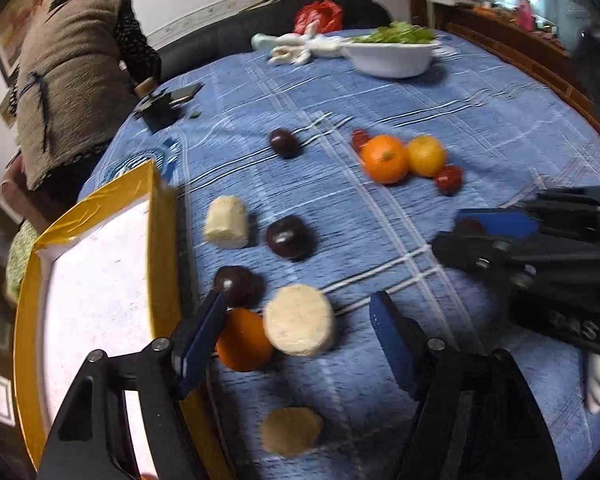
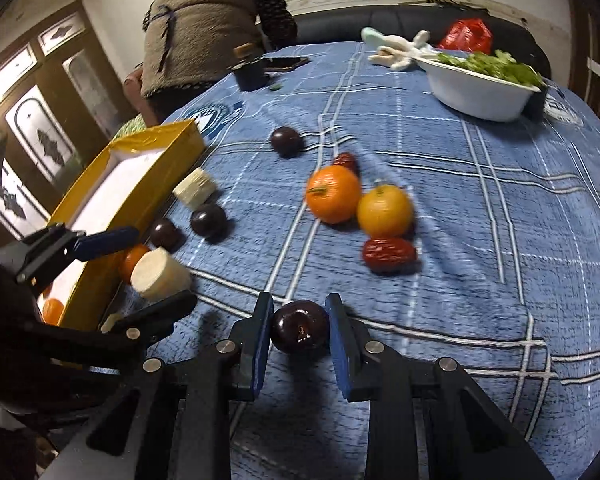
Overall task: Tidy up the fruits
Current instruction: 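Grasp the dark plum with the right tool while the left tool approaches the pale round slice, then place the plum in the tray with the right tool while the left tool places the pale slice there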
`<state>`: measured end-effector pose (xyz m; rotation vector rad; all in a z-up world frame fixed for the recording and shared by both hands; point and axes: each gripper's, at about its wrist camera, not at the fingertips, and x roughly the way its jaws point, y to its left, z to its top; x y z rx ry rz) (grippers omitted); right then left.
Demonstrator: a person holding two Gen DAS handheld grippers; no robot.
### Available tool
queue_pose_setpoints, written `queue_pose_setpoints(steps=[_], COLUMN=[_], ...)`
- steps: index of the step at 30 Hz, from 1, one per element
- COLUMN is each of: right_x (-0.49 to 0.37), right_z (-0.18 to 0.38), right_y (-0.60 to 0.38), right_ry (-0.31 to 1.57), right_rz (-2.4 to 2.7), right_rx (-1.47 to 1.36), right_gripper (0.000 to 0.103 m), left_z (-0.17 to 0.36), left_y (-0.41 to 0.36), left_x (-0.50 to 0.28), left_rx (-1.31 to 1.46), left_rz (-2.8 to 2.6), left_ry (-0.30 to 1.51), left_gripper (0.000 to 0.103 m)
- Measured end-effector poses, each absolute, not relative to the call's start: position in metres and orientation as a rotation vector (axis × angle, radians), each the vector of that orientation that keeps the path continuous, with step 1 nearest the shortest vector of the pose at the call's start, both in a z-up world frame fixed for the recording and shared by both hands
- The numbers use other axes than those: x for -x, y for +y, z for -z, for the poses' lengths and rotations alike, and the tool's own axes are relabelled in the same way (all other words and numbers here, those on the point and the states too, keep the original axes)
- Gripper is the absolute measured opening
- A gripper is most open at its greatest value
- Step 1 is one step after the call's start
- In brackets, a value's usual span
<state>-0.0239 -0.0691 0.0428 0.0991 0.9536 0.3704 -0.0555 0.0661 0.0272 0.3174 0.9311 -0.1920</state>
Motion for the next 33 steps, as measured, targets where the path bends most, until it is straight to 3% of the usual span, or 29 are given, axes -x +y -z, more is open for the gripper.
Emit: queue_pose_setpoints(steps=[3, 7, 11, 14, 15, 16, 17, 25, 33], right_x=[0.024, 0.026, 0.025, 0.025, 0.025, 0.024, 0.024, 0.024, 0.035], right_z=[-0.045, -0.046, -0.045, -0.045, -0.045, -0.045, -0.044, -0.049, -0.059], right_y=[-0.073, -0.075, -0.074, -0.074, -0.074, -0.074, -0.074, -0.078, -0.066], right_ry=[0.953, 0.953, 0.957, 0.958, 0.956, 0.956, 0.956, 0.929, 0.860], right_rz=[-0.370, -0.370, -0.370, -0.369, -0.367, -0.365, -0.362, -0.345, -0.375], right_rx=[-0.128, -0.139, -0.140, -0.139, -0.139, -0.139, -0.139, -0.156, -0.116], right_gripper=[0.030, 0.030, 0.031, 0.031, 0.031, 0.031, 0.031, 0.031, 0.030], left_z=[-0.032, -0.030, -0.024, -0.013, -0.012, -0.013, -0.014, -0.047, -0.079], left_y=[0.063, 0.066, 0.064, 0.051, 0.045, 0.041, 0.040, 0.069, 0.153], left_x=[0.063, 0.063, 0.054, 0.052, 0.056, 0.059, 0.062, 0.081, 0.108], left_rx=[-0.275, -0.261, -0.325, -0.450, -0.489, -0.501, -0.505, -0.218, 0.014], left_rz=[0.250, 0.232, 0.154, 0.138, 0.140, 0.153, 0.138, 0.183, -0.005], left_ry=[0.942, 0.927, 0.906, 0.913, 0.905, 0.903, 0.905, 0.873, 0.796], left_gripper=[0.055, 0.056, 0.070, 0.071, 0.068, 0.041, 0.033, 0.033, 0.033])
